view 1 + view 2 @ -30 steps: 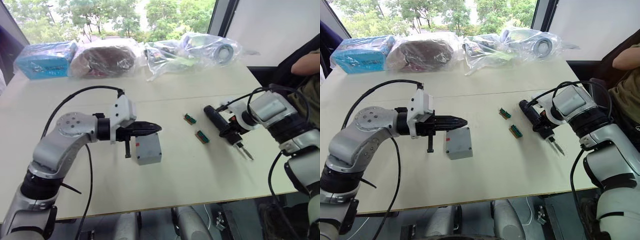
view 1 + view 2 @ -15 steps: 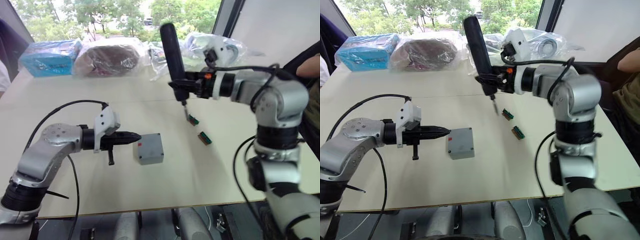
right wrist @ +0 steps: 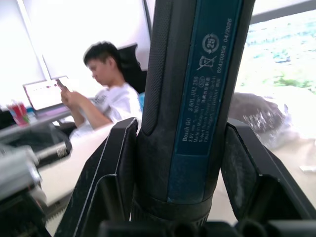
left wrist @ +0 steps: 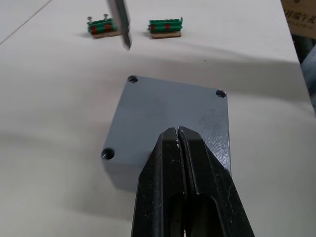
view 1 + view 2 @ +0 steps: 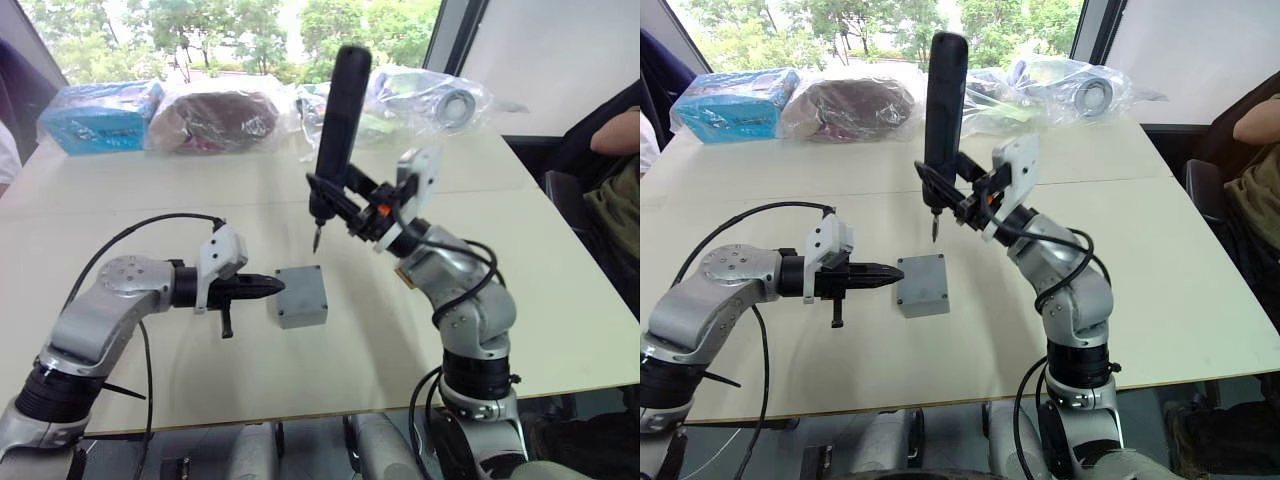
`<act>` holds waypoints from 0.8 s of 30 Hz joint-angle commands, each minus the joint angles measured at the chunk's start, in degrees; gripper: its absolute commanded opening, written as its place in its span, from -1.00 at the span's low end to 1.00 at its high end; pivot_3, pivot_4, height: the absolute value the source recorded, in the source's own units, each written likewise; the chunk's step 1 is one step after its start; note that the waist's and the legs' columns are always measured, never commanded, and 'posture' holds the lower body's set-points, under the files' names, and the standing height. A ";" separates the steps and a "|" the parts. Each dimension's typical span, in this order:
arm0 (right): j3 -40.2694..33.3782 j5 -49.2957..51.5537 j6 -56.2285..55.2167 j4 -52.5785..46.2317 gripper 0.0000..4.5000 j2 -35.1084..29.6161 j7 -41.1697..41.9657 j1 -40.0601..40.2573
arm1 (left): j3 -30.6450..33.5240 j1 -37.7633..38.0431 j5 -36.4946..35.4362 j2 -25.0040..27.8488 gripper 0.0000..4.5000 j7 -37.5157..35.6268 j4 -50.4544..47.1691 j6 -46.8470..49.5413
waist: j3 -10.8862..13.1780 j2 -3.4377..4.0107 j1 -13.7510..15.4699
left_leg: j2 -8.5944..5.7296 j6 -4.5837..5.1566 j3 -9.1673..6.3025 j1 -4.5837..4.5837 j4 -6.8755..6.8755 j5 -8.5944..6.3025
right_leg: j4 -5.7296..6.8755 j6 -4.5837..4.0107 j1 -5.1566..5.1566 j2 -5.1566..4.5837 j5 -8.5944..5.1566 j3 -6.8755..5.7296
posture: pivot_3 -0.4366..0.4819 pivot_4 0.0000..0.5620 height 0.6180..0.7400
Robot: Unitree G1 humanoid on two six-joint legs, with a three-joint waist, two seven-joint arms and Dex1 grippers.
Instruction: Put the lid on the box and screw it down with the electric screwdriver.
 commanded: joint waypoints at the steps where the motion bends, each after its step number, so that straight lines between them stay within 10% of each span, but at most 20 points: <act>1: 1.70 -0.54 -6.23 -1.72 -0.16 0.22 0.26 0.31 | -0.17 -1.85 -0.09 -1.40 -1.00 1.39 0.21 1.32 | 0.00 0.00 -0.25 | 0.01 0.00 -0.01 0.00 0.00 0.00 | 0.00 0.00 0.00 0.01 0.00 0.00 | -0.05 -0.47 1.00; 24: 7.25 -4.97 -17.06 3.07 -0.16 -3.00 0.76 4.60 | -4.24 -2.77 5.14 -2.15 -1.00 1.14 3.07 -0.55 | -0.01 -0.01 -0.31 | 0.00 0.00 -0.01 0.06 0.00 0.00 | 0.02 0.00 0.06 0.01 0.00 0.00 | -0.05 -0.47 1.00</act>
